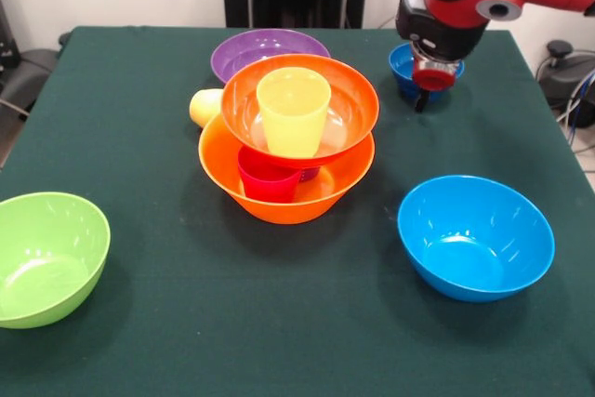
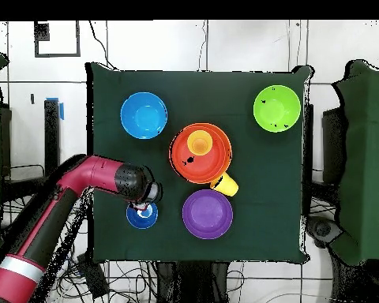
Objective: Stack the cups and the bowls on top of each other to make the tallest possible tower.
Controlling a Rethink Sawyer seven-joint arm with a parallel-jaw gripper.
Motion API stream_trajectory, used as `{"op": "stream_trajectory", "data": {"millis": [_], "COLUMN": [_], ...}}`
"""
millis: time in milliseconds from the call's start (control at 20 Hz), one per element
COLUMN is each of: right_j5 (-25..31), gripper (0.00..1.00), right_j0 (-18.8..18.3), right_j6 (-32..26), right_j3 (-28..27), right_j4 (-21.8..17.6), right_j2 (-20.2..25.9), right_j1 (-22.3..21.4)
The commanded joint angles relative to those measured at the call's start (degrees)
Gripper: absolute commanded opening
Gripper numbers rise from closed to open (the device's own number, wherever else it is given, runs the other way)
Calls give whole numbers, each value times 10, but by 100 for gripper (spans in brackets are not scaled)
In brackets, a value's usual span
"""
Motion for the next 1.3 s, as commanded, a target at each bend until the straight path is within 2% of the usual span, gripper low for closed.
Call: {"op": "stream_trajectory", "data": {"millis": [50, 500, 1300], "right_j5": [100, 106, 73], "gripper": [100, 100, 100], "right_j0": [-24, -24, -15], "right_j6": [68, 68, 103], "right_j3": [-66, -70, -68], "right_j4": [37, 52, 55], "right_j2": [67, 64, 66], "right_j1": [45, 53, 39]}}
